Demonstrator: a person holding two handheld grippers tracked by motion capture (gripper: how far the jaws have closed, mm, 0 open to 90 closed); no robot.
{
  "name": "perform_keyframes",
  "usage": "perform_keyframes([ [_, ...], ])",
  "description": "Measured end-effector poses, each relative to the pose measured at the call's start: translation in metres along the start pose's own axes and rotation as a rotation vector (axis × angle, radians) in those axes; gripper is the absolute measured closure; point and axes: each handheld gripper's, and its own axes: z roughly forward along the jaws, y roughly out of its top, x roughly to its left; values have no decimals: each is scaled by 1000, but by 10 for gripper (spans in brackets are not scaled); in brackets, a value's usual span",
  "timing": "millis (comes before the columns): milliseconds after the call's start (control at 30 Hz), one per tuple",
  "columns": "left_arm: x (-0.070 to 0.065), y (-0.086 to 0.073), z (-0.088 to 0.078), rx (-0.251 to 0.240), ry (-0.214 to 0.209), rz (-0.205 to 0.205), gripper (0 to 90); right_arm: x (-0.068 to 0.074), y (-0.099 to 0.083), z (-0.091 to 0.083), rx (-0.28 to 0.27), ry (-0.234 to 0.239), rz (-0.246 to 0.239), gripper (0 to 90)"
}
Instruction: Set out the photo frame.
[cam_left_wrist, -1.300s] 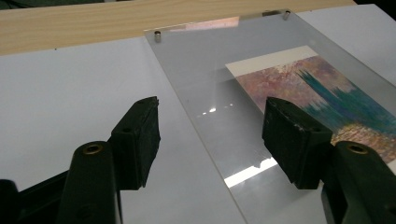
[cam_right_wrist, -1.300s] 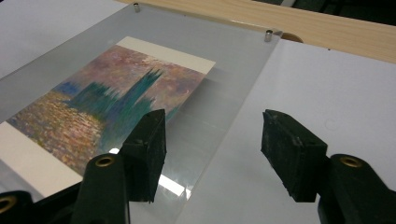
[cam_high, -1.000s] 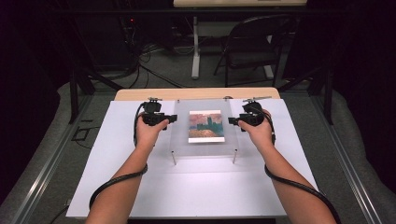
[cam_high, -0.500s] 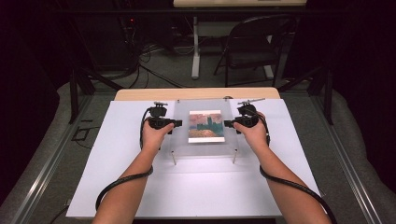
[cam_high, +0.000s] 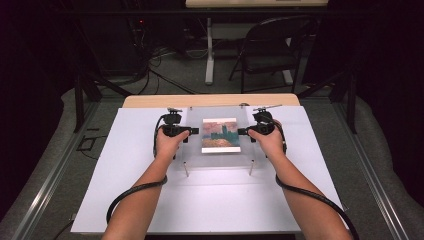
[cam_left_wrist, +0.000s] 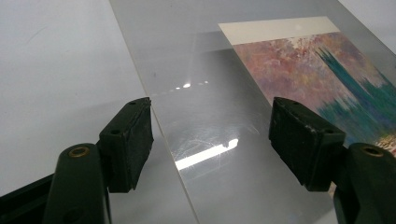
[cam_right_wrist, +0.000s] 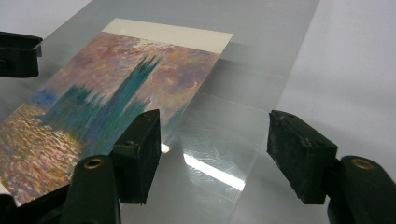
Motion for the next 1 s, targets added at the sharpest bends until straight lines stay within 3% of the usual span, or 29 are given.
perform_keyframes([
  [333, 3, 7, 6, 16, -6, 5, 268, -7, 5, 8, 8, 23, 46, 314],
  [567, 2, 8, 8, 25, -7, -13, 246, -9, 7, 13, 3, 27, 64, 296],
  [867, 5, 7, 11, 22, -28, -34, 231, -11, 6, 12, 11, 37, 69, 292],
  [1000, 8, 6, 12, 30, -67, -59, 233, -12, 6, 13, 8, 47, 83, 291],
])
